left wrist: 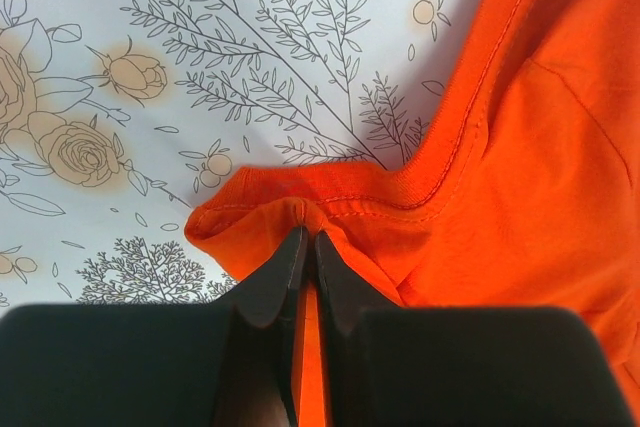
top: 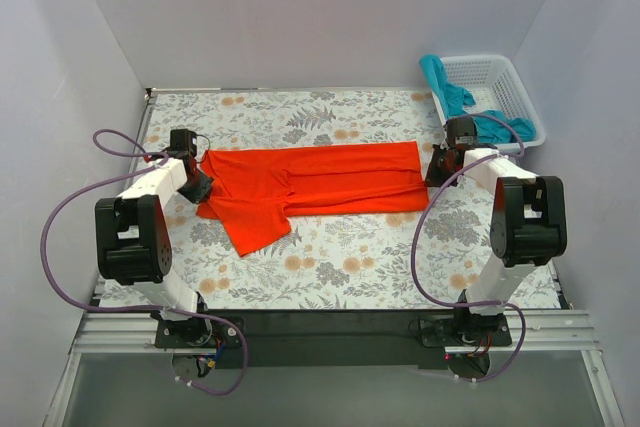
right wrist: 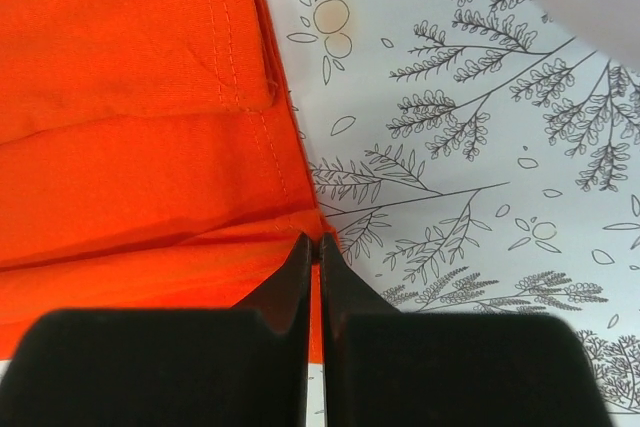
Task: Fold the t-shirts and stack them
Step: Fold the tshirt
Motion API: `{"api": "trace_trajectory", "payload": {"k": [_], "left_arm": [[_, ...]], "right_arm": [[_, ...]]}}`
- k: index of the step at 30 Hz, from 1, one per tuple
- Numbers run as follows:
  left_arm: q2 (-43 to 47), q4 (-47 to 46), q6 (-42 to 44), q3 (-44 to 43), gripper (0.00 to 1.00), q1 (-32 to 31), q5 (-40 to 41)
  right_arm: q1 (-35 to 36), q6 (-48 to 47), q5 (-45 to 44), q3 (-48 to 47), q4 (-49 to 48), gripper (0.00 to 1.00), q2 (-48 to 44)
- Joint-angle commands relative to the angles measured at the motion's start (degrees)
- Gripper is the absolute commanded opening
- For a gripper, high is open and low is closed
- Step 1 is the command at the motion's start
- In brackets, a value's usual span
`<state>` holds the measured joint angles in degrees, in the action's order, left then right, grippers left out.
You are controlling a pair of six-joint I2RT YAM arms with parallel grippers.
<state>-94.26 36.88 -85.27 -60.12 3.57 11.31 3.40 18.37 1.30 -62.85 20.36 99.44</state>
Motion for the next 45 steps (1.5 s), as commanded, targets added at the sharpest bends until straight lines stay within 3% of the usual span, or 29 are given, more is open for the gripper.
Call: {"api": "trace_trajectory", "payload": {"k": [1, 18, 29, 45], "left_arm": [[0.9, -1.7, 0.5, 0.2, 0.04, 0.5, 1.1], [13.5, 6.3, -0.6, 1.7, 0.02, 0.5, 4.1], [5.1, 3.4, 1.8, -2.1, 0.02, 0.1, 1.2], [1.5, 1.8, 1.5, -5.7, 0.02, -1.0, 4.2]], "right_arm": [[-0.1, 0.7, 0.5, 0.6, -2.4, 0.01, 0.7], [-0.1, 0.2, -0.2, 0.9, -2.9, 0.01, 0.4], [-0.1, 0.1, 0.0, 1.1, -3.4, 0.01, 1.5], [-0.1, -0.1, -0.9, 1.6, -3.9, 0.01, 2.3]]}}
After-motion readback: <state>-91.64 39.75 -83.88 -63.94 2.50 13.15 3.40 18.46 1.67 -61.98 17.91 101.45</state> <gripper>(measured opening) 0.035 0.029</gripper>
